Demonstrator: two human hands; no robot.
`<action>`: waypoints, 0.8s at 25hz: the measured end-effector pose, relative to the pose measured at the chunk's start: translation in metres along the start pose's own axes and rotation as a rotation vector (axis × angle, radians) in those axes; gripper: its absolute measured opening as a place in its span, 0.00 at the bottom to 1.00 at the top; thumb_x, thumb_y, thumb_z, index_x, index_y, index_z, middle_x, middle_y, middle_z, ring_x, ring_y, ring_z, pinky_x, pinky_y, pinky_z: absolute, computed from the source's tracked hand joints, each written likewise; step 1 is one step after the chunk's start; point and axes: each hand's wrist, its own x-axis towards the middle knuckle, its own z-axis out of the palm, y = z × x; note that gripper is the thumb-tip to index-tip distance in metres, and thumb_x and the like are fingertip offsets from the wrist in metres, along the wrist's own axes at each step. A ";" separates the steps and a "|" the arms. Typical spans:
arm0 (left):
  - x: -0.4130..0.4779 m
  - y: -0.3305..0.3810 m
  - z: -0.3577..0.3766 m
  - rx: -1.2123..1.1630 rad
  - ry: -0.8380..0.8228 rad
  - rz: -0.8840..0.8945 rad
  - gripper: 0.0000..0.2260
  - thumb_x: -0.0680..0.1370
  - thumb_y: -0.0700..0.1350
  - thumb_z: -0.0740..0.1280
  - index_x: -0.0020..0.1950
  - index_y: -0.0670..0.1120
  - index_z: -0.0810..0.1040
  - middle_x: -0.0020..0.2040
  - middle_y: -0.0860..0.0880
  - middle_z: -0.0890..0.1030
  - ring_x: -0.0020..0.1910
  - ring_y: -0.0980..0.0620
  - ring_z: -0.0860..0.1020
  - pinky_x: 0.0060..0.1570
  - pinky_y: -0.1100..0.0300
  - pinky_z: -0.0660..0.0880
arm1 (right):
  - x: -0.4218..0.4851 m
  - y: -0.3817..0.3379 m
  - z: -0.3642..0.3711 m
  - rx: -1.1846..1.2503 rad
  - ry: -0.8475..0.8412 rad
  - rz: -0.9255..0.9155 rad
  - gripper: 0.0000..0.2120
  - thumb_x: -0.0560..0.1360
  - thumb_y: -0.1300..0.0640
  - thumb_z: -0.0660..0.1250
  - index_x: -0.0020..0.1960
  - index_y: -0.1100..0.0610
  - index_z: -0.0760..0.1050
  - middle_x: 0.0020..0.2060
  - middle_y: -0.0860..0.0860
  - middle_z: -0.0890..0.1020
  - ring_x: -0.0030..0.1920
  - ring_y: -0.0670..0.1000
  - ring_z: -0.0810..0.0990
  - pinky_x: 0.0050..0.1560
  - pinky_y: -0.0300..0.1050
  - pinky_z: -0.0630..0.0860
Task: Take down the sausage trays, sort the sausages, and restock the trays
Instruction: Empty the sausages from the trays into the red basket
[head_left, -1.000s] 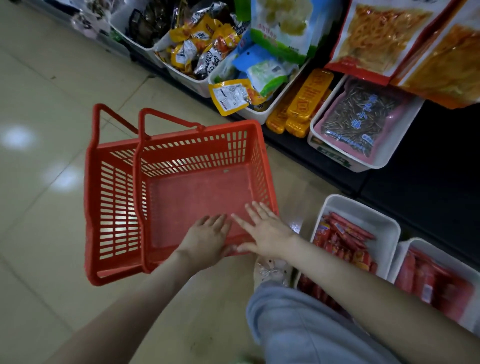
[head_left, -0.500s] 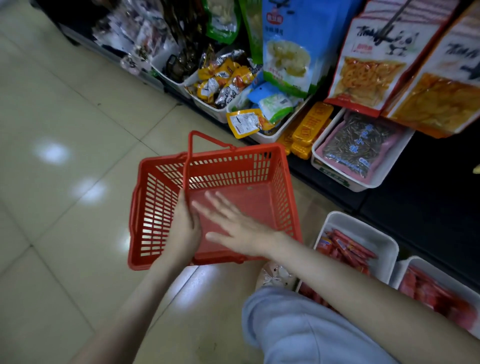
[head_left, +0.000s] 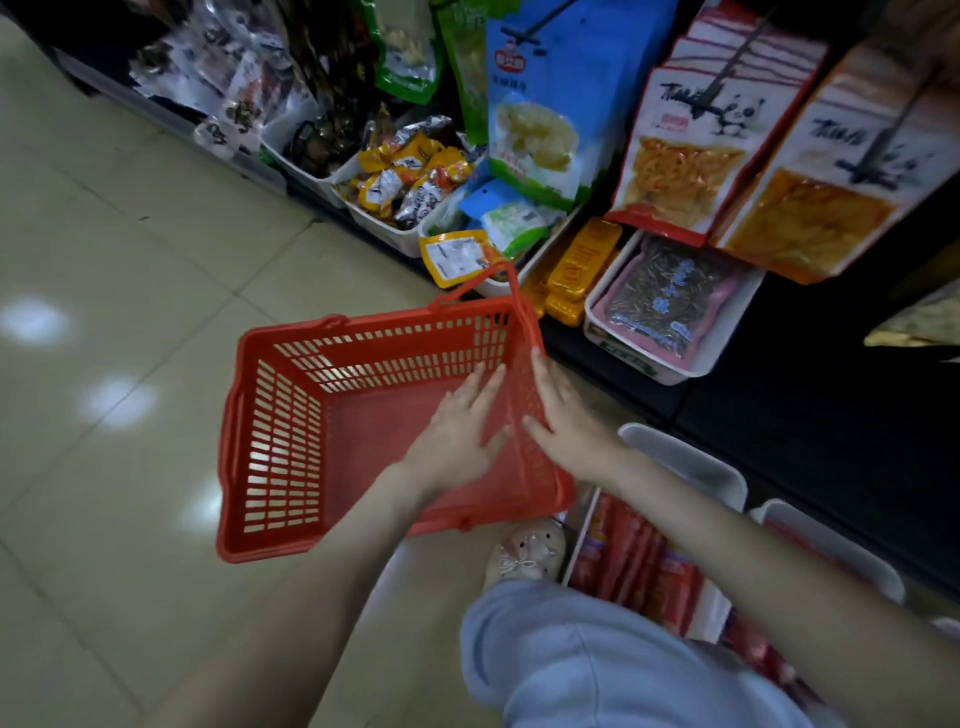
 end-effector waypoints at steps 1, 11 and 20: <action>0.005 0.002 0.016 0.102 -0.034 -0.010 0.31 0.81 0.51 0.59 0.78 0.49 0.48 0.78 0.44 0.48 0.77 0.48 0.48 0.74 0.53 0.46 | -0.003 0.017 0.003 -0.082 -0.012 0.069 0.36 0.81 0.51 0.56 0.77 0.53 0.34 0.77 0.51 0.41 0.76 0.49 0.39 0.76 0.50 0.44; 0.057 0.092 0.196 0.323 -0.252 0.428 0.23 0.73 0.44 0.57 0.66 0.39 0.74 0.66 0.38 0.73 0.62 0.38 0.74 0.63 0.47 0.70 | -0.116 0.203 0.048 0.050 0.131 0.578 0.35 0.78 0.54 0.62 0.77 0.60 0.46 0.74 0.59 0.60 0.73 0.57 0.60 0.69 0.51 0.64; 0.039 0.056 0.303 0.494 -0.730 0.050 0.34 0.79 0.48 0.58 0.78 0.46 0.40 0.78 0.44 0.40 0.77 0.44 0.41 0.75 0.49 0.43 | -0.141 0.221 0.156 0.238 -0.002 0.867 0.55 0.71 0.45 0.70 0.75 0.62 0.31 0.67 0.61 0.64 0.65 0.59 0.69 0.64 0.51 0.68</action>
